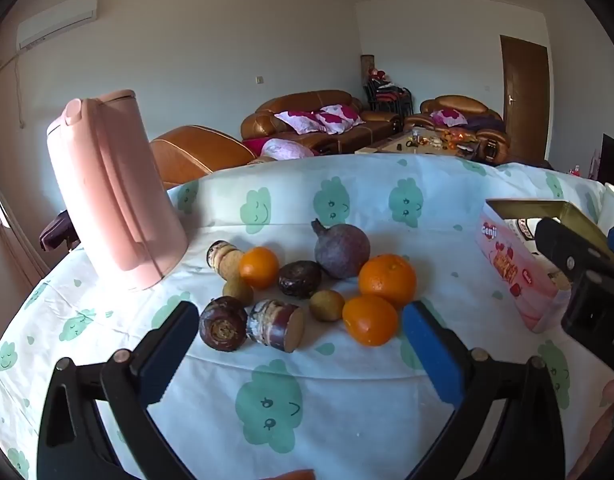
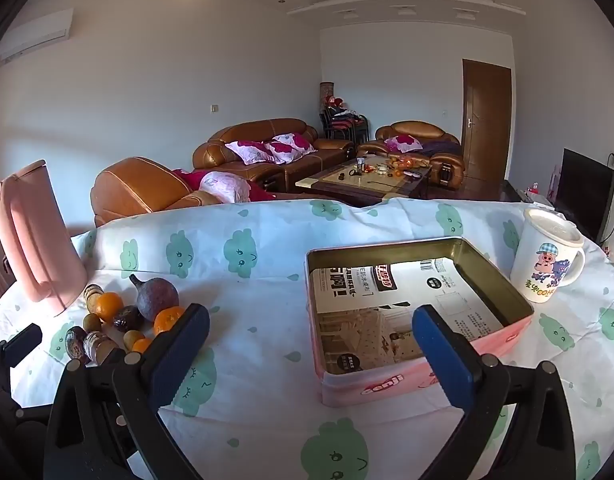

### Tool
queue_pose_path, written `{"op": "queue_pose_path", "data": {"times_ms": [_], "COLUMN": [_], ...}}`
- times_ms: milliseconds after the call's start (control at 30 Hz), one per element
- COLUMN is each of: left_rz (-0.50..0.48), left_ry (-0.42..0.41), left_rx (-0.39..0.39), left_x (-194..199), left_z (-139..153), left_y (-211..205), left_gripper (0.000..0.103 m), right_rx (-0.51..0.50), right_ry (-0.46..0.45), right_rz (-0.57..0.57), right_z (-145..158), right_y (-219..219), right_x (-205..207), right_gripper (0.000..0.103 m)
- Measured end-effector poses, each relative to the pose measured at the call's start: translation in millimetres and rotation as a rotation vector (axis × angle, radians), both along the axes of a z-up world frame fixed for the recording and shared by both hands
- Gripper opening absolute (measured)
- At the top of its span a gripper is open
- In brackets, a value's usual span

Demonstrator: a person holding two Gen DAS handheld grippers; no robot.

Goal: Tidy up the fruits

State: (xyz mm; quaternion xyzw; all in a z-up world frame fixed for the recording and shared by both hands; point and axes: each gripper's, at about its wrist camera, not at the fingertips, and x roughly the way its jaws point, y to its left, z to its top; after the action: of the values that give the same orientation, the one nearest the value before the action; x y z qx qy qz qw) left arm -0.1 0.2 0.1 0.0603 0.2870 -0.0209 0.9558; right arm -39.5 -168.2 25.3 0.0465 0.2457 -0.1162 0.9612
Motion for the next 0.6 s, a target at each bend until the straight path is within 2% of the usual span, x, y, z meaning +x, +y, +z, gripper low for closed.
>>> {"op": "queue_pose_path", "data": {"times_ms": [267, 400, 600], "left_rz": [-0.004, 0.009, 0.015], "left_ry": [-0.014, -0.002, 0.009], "left_rx": [0.002, -0.017, -0.030], "left_x": [-4.2, 0.6, 0.5], "left_z": [2.2, -5.5, -0.7], "left_y": [-1.9, 1.1, 6.1], "left_gripper": [0.103, 0.103, 0.103], "right_rx": [-0.013, -0.018, -0.033], "right_ry": [-0.013, -0.019, -0.011], "right_rz": [0.008, 0.016, 0.017], "right_z": [-0.5, 1.7, -0.5], "right_y": [3.6, 4.2, 8.1], "right_x": [-0.5, -3.0, 0.1], "right_gripper": [0.102, 0.102, 0.102]}}
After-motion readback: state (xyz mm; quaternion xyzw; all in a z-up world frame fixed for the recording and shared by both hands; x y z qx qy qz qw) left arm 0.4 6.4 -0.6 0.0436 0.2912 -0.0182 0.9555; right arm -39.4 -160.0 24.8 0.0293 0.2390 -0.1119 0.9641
